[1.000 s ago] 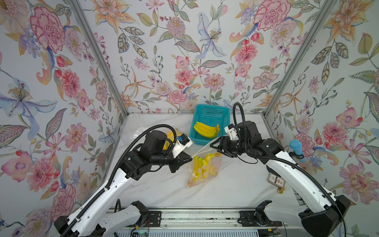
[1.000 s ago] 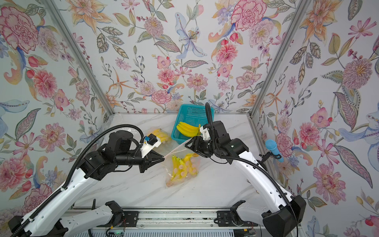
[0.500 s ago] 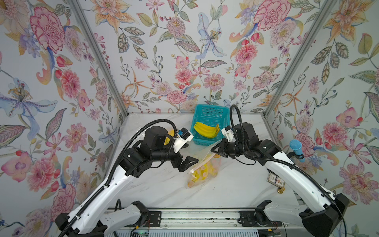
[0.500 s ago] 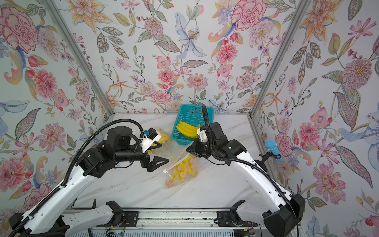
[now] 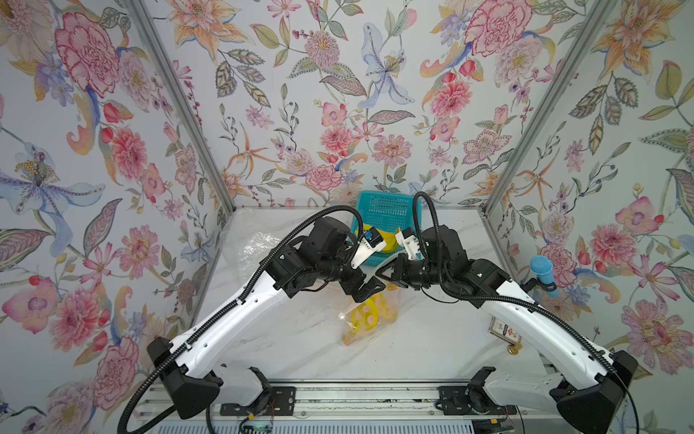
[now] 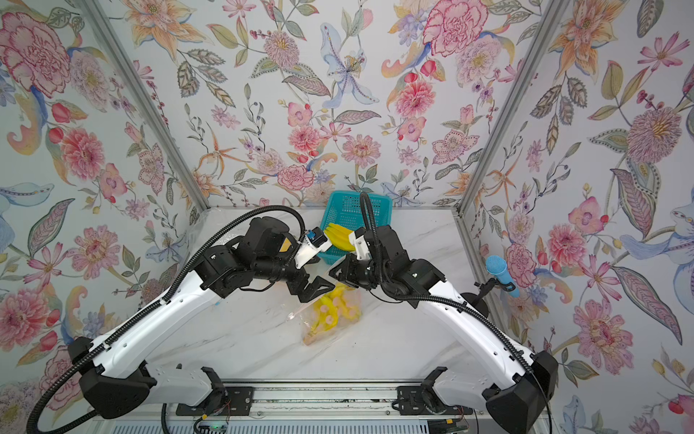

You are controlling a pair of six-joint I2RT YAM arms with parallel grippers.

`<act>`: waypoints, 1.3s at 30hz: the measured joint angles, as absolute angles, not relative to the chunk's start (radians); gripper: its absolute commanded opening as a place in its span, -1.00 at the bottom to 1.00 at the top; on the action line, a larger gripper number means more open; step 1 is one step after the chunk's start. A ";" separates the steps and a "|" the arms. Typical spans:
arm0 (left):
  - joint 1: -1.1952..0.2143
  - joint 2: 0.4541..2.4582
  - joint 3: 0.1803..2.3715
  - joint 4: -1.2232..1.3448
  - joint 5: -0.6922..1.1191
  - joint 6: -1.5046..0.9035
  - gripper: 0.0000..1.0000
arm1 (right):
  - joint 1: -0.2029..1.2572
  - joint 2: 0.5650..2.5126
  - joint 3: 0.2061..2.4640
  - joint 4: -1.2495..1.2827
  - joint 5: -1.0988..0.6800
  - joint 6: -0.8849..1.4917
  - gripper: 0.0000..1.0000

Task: Open the zip-top bag and take out the banana
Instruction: Open the zipper of the food storage bag at the center of the board.

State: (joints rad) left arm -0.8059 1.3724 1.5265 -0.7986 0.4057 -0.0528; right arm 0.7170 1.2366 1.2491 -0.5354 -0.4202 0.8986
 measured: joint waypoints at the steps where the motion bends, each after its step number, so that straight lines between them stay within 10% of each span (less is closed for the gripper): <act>1: -0.805 1.375 1.528 -0.810 0.393 -0.046 0.67 | 0.720 1.240 1.249 -0.531 -0.418 0.899 -1.00; 16: -0.805 1.463 1.567 -0.880 0.311 -0.015 -0.99 | 0.733 1.253 1.249 -0.504 -0.395 0.899 -1.00; 39: -0.731 1.110 1.644 -1.071 0.044 -0.279 -1.00 | 0.844 1.629 1.588 -0.476 -0.573 0.850 -1.00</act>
State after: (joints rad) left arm -0.7311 1.1103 1.6436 -1.0710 0.0444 -0.2794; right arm 0.8440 1.6291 1.5875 -0.4755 -0.5728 0.8501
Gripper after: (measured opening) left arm 0.058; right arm 0.046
